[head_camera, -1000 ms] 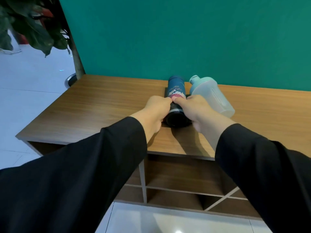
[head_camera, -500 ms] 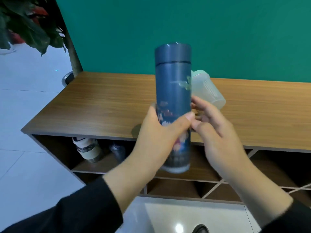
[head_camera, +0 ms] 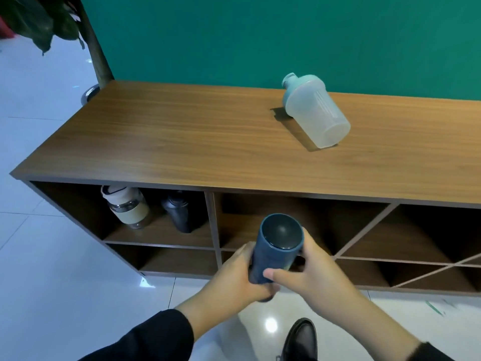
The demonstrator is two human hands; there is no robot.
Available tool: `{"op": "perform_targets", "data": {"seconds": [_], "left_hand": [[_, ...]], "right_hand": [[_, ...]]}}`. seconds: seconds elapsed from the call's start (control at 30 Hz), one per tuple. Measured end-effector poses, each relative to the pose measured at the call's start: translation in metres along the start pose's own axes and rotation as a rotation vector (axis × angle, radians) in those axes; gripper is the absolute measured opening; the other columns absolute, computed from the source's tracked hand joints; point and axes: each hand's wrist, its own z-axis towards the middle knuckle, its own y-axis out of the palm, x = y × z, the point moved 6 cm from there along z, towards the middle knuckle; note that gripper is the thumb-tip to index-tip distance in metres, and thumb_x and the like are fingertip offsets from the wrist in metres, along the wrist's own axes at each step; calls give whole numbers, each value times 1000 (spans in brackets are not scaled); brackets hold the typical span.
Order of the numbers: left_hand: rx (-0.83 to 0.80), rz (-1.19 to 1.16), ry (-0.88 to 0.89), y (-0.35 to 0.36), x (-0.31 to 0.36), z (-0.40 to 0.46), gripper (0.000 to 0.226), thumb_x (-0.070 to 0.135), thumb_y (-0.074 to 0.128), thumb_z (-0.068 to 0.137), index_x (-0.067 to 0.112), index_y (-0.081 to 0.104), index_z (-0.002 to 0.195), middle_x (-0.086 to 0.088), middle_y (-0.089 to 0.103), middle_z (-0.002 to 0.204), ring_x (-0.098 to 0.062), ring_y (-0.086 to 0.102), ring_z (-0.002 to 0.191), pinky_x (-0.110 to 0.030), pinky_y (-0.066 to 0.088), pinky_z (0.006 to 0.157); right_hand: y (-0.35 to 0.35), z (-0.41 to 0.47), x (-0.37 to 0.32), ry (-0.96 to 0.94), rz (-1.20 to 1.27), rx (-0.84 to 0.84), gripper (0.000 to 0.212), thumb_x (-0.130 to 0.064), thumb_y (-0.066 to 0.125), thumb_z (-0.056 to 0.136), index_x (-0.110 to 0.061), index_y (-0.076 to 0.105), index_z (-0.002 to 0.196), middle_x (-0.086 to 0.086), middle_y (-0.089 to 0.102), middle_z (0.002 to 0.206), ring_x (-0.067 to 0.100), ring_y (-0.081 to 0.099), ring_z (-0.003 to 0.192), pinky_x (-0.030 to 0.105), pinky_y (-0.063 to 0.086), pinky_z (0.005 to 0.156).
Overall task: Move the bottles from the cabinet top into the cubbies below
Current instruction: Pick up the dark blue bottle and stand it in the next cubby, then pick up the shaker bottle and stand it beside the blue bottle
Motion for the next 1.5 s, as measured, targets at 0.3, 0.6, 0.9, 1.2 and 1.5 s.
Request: {"op": "perform_targets", "data": {"seconds": [0.3, 0.6, 0.9, 1.2, 1.5], "left_hand": [[196, -62, -42, -20, -29, 33, 77, 25, 65, 94, 44, 23, 155, 17, 49, 148, 5, 53, 128, -15, 49, 99], [252, -116, -115, -36, -28, 67, 79, 5, 50, 100, 30, 9, 162, 2, 36, 162, -15, 41, 145, -32, 32, 120], [331, -137, -162, -40, -32, 80, 77, 7, 49, 102, 31, 6, 161, -5, 35, 163, -16, 42, 138, -23, 32, 102], [424, -115, -103, -31, -12, 52, 82, 3, 52, 98, 35, 10, 160, 6, 28, 165, -8, 34, 147, -32, 32, 120], [544, 220, 514, -18, 64, -24, 35, 16, 52, 94, 36, 67, 119, 20, 68, 117, 0, 64, 113, -24, 53, 95]], "right_hand": [[21, 81, 22, -2, -20, 51, 61, -34, 82, 76, -33, 46, 126, -23, 61, 109, -4, 59, 102, 9, 43, 74], [26, 132, 30, 77, -44, 113, 75, -30, 81, 78, -18, 41, 140, 0, 54, 141, 20, 49, 131, 26, 37, 95], [33, 149, 26, 130, -179, 151, 66, -44, 74, 82, -21, 46, 136, 2, 57, 136, 22, 54, 122, 26, 39, 87], [37, 115, 45, 94, 166, 164, 75, -30, 73, 87, -33, 31, 149, -18, 43, 139, 4, 39, 129, 37, 37, 110], [-46, -26, -38, -420, -106, 573, 27, -32, 50, 93, -24, 58, 68, -4, 57, 67, 8, 58, 67, 16, 42, 63]]}}
